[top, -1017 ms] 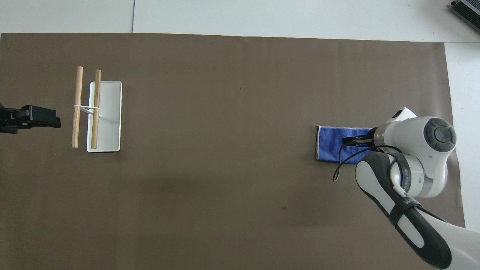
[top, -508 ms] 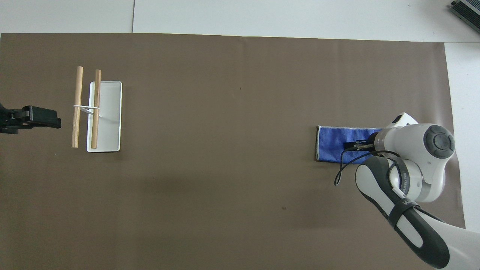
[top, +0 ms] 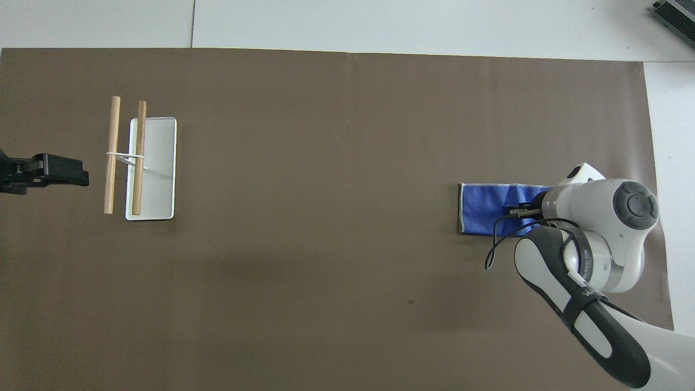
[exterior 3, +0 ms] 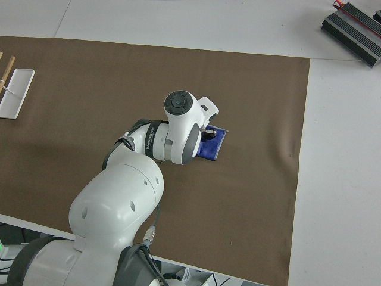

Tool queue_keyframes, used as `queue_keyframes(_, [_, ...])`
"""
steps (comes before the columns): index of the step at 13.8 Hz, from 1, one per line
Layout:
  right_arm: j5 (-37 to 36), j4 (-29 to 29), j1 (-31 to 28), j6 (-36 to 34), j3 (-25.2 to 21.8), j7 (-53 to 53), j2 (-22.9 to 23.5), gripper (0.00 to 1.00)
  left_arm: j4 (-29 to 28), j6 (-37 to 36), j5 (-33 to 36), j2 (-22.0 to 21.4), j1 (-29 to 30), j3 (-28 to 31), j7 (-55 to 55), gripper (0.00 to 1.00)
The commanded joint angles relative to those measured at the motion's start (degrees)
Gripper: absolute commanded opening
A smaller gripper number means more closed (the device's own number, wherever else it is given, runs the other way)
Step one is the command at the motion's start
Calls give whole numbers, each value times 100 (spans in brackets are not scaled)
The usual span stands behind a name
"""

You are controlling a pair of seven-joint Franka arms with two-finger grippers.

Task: Right arm passes towel to left arm to hang
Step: 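Close the right gripper on the towel edge and lift it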

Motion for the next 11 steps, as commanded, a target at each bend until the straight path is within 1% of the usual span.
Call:
queue_keyframes(1, [117,60,10,34,44,-60,27,0,-225,35,-22,-193,-35,18,-73,100])
queue_keyframes(2, [117,200,19,-158,44,-16,-8,0,-225,26,-22,-193,-35,18,-73,100])
queue_keyframes(4, [117,674,36,-834,131,19,-52,0,-233,35,-31,-210,-35,18,-73,100])
queue_keyframes(6, [126,904,63,-1222,167,28,-227,0,-268,61,-31,-219,-35,10,-99,100])
queue_keyframes(9, [906,931,63,-1302,395,10,-544,0,-409,262,-31,-272,-44,-17,-660,100])
queue_keyframes(11, [1494,1097,63,-1416,597,89,-615,0,-523,448,-31,-316,-52,-26,-933,100])
